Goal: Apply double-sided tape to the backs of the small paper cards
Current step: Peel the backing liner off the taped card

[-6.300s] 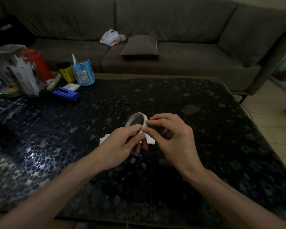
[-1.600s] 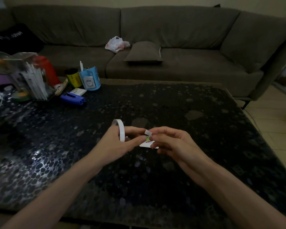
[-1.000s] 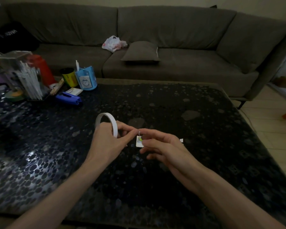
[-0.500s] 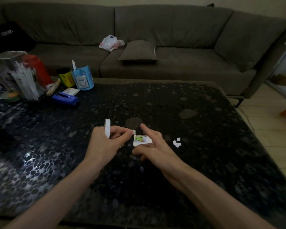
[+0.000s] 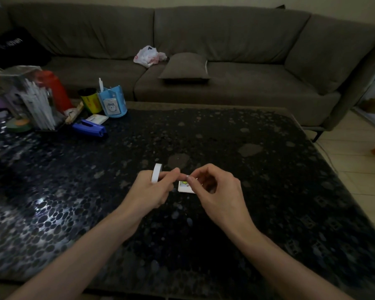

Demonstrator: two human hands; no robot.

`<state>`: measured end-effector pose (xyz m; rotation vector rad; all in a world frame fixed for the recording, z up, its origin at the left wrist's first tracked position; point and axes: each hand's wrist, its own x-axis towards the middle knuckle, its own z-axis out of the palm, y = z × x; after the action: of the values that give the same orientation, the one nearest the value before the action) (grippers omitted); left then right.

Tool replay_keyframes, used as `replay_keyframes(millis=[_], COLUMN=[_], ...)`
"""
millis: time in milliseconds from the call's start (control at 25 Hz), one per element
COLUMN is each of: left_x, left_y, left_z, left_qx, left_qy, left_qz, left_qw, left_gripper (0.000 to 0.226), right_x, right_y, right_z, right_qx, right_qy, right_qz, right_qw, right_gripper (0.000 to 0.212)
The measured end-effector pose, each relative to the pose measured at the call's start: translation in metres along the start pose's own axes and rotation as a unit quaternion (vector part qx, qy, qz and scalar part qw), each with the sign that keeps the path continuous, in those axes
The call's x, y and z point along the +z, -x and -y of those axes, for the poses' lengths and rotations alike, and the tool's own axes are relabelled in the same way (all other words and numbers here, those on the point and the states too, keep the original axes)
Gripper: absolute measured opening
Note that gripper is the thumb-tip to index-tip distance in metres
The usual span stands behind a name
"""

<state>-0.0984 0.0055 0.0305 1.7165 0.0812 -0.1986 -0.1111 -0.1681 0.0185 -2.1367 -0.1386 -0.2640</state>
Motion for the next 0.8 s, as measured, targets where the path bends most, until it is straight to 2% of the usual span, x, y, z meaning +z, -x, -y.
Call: replay_keyframes(millis=[200,800], left_x=[-0.0027,-0.0073], left_y=[0.0022,-0.0015], left_z=[0.0003,0.0081], left_qx=[0.016,0.051], left_qy=[0.012,-0.035], left_qz=[0.027,0.029], left_qw=[0.999,0.998], left_gripper=[0.031,0.029], right_x=[0.0,0.0016], right_y=[-0.0014,-0.004], right_z=[0.0004,0.0007], right_qx=[0.006,0.012], right_qy=[0.022,0.033], right_qz=[0.001,0.012], right_qw=[1.0,0.999], right_gripper=[0.015,0.008])
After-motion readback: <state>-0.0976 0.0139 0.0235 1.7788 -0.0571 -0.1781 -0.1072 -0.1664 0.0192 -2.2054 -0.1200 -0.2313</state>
